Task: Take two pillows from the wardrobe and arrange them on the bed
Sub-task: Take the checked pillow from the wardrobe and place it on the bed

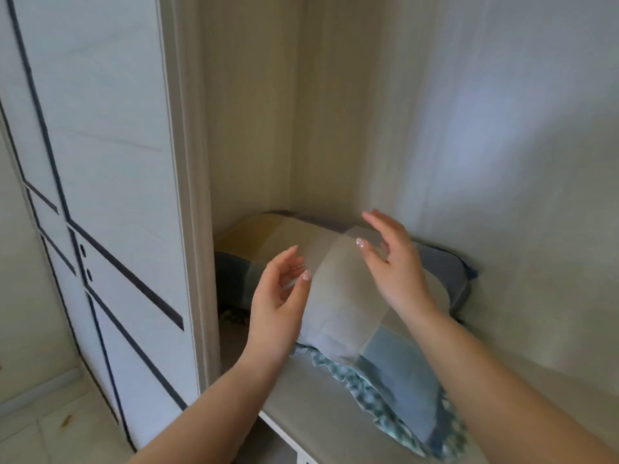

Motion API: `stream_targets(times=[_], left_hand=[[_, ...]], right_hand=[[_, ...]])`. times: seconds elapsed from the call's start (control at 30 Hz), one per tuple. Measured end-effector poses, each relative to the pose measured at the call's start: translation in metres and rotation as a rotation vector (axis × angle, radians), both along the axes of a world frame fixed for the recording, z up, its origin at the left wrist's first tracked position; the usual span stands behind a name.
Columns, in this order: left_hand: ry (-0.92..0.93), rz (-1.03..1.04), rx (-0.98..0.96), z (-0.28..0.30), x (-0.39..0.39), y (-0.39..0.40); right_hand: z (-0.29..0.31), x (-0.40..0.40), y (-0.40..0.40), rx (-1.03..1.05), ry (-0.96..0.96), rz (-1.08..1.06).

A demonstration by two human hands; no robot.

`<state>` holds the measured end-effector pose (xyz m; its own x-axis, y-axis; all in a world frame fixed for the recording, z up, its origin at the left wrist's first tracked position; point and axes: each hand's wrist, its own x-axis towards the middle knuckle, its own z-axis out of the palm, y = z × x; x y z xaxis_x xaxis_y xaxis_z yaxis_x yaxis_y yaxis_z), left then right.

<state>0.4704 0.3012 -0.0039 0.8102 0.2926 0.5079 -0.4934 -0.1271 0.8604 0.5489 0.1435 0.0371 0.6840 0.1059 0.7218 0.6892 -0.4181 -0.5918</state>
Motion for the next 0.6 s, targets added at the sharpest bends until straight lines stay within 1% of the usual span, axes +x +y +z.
stream_targets(times=[0.1, 0.23, 0.27, 0.43, 0.53, 0.6], left_hand=[[0.091, -0.017, -0.031, -0.012, 0.025, -0.016], [0.234, 0.084, -0.072, -0.029, 0.065, -0.029], [0.278, 0.108, -0.109, -0.032, 0.075, -0.031], [0.498, 0.233, -0.410, -0.049, 0.124, -0.038], [0.624, 0.313, -0.472, -0.064, 0.148, -0.040], [0.636, 0.324, -0.498, -0.072, 0.160, -0.043]], right_hand=[[-0.004, 0.022, -0.024, -0.066, 0.014, -0.058], [-0.008, 0.070, -0.045, -0.166, 0.095, -0.121], [-0.008, 0.084, -0.049, -0.192, 0.122, -0.127], [-0.009, 0.158, -0.060, -0.371, 0.228, -0.186], [-0.008, 0.199, -0.062, -0.538, 0.263, -0.235], [-0.008, 0.222, -0.062, -0.637, 0.312, -0.266]])
